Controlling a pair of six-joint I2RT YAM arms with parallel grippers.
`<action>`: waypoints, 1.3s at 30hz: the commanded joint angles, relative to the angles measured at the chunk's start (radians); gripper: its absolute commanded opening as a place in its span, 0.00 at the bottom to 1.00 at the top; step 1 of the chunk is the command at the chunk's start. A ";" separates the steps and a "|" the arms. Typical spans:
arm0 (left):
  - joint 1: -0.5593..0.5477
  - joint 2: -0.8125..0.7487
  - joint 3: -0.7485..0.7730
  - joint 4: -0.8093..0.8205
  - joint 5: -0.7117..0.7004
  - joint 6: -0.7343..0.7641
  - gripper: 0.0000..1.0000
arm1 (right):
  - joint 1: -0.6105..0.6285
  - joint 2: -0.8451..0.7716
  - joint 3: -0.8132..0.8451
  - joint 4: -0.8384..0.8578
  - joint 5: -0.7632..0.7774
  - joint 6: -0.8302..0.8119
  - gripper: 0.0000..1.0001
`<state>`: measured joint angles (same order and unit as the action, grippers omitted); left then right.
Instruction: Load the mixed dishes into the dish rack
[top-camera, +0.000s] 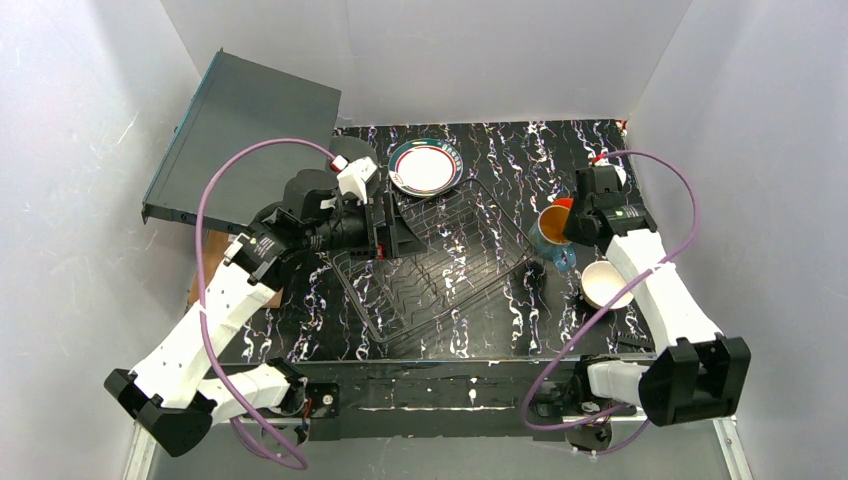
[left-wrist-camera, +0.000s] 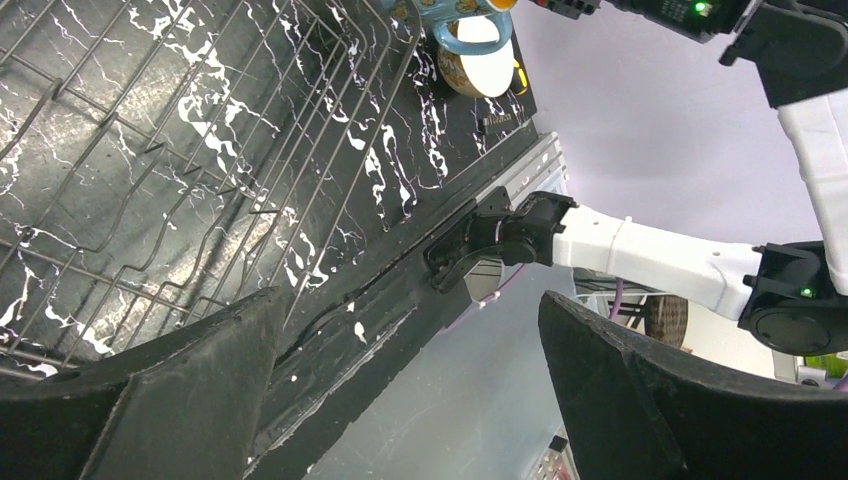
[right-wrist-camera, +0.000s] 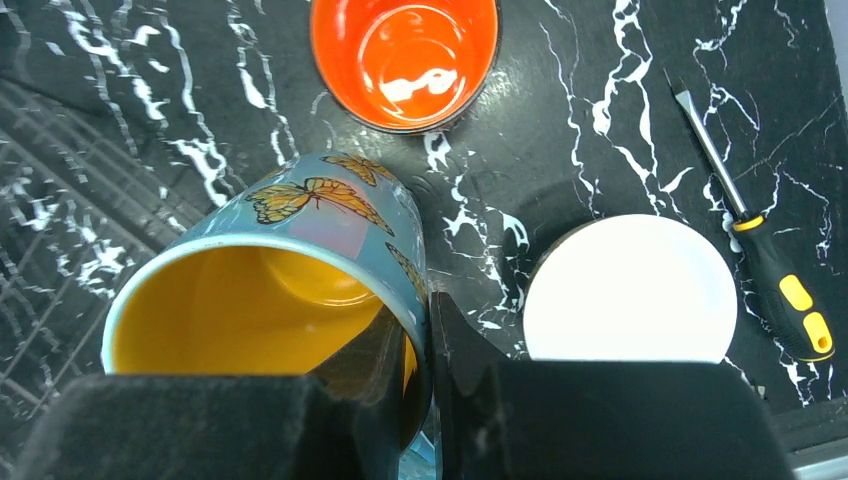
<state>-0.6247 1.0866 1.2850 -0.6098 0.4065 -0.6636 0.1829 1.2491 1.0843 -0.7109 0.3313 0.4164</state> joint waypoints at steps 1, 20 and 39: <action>-0.015 -0.015 0.000 0.000 -0.005 -0.012 0.98 | 0.027 -0.099 0.088 0.060 -0.056 -0.001 0.01; -0.295 0.241 0.389 -0.328 -0.659 0.090 0.81 | 0.584 -0.043 0.350 0.085 0.089 -0.052 0.01; -0.317 0.313 0.342 -0.267 -0.779 0.029 0.51 | 0.859 0.116 0.460 0.056 0.347 0.166 0.01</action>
<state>-0.9379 1.4055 1.6550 -0.9047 -0.3222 -0.6159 1.0065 1.3869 1.4578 -0.7601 0.5549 0.4961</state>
